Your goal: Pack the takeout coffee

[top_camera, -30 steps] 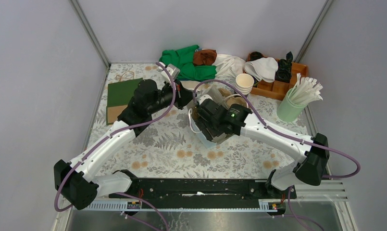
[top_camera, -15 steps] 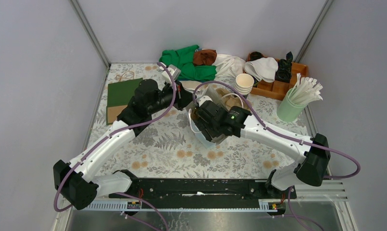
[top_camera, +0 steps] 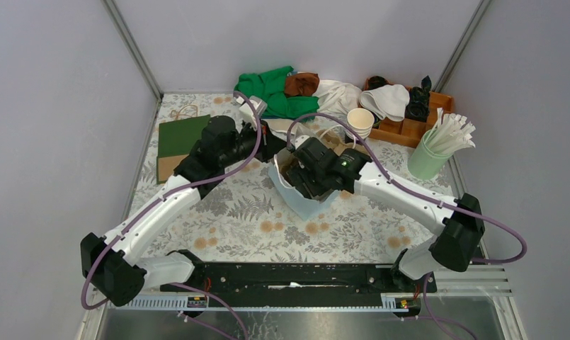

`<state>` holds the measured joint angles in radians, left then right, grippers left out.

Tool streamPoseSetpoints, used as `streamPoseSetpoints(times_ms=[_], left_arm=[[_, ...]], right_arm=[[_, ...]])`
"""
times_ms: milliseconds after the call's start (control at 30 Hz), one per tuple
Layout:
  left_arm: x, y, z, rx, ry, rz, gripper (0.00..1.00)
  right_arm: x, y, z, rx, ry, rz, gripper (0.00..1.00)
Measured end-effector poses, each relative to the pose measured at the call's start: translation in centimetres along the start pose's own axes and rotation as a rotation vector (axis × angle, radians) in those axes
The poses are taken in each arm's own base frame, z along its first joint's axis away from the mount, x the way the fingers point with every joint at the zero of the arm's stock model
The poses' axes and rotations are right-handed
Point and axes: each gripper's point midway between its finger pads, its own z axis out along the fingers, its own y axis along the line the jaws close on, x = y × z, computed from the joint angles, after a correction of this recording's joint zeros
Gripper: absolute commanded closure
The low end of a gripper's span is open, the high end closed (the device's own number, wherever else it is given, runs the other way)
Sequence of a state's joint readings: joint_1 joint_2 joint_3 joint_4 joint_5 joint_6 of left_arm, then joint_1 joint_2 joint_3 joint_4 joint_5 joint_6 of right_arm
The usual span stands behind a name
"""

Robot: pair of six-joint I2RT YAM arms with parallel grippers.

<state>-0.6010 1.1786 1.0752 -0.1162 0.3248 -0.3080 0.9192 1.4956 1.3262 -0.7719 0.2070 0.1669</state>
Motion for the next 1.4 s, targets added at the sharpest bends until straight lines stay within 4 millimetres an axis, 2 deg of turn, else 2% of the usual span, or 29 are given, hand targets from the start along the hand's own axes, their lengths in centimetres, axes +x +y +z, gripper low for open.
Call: streamPoseSetpoints(times_ms=[200, 333, 533, 1033, 1400], left_arm=[[0.6, 2.0, 0.7, -0.057, 0.029, -0.058, 1.0], [1.3, 3.5, 1.0, -0.109, 0.06, -0.117, 1.0], [0.7, 5.5, 1.4, -0.188, 0.059, -0.157, 1.0], [0.6, 5.7, 1.6, -0.192, 0.062, -0.142, 1.0], [0.8, 5.6, 1.6, -0.178, 0.072, -0.124, 1.0]], right_arm=[[-0.6, 0.6, 0.8, -0.032, 0.05, 0.011, 0.62], [-0.1, 1.0, 1.4, -0.035, 0.129, 0.006, 0.62], [-0.2, 1.2, 0.9, -0.038, 0.176, 0.013, 0.62], [0.4, 1.3, 0.9, -0.034, 0.248, 0.042, 0.61], [0.8, 0.8, 3.1, -0.029, 0.226, 0.071, 0.61]])
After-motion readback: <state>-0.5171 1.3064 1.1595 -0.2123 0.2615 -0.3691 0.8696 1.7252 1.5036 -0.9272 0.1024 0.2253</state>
